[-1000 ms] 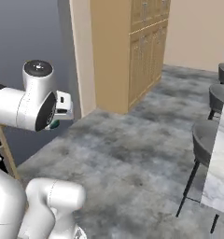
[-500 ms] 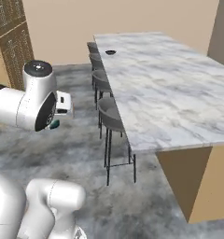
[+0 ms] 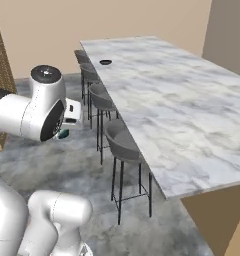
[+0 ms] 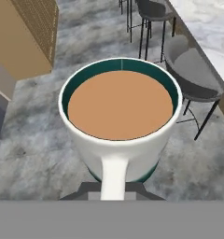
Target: Pick the cup of tea, navigate to the dining table, and place it on the saucer.
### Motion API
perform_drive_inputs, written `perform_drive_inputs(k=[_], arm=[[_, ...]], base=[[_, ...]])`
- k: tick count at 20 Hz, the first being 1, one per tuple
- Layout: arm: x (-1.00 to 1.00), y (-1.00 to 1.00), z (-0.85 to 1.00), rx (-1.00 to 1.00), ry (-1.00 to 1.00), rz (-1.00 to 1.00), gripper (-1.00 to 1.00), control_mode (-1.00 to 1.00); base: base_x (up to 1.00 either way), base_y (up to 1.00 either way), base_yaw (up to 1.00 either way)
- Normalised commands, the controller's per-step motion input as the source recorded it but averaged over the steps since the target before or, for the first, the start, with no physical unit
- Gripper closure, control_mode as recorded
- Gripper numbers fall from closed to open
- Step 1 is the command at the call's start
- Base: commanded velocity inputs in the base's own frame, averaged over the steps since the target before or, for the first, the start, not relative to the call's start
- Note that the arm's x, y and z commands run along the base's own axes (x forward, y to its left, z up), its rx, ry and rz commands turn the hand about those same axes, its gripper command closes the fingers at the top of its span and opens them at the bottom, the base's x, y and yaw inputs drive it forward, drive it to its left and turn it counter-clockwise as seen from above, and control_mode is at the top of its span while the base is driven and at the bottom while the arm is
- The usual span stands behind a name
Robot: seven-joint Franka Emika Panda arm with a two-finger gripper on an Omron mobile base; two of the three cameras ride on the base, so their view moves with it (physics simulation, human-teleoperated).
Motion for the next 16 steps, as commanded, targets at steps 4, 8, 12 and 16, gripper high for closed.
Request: perform_drive_inputs(k=[4,8,12,16], arm=[[0.00,0.00,0.00,0.00,0.00,0.00,1.00,1.00],[0.00,0.00,0.00,0.00,0.00,0.00,1.00,1.00],[0.00,0.00,0.00,0.00,0.00,0.00,1.00,1.00],[0.00,0.00,0.00,0.00,0.00,0.00,1.00,1.00]], base=[[1.00,1.00,0.06],[1.00,0.99,0.08],[1.00,1.00,0.05],[1.00,1.00,0.02]])
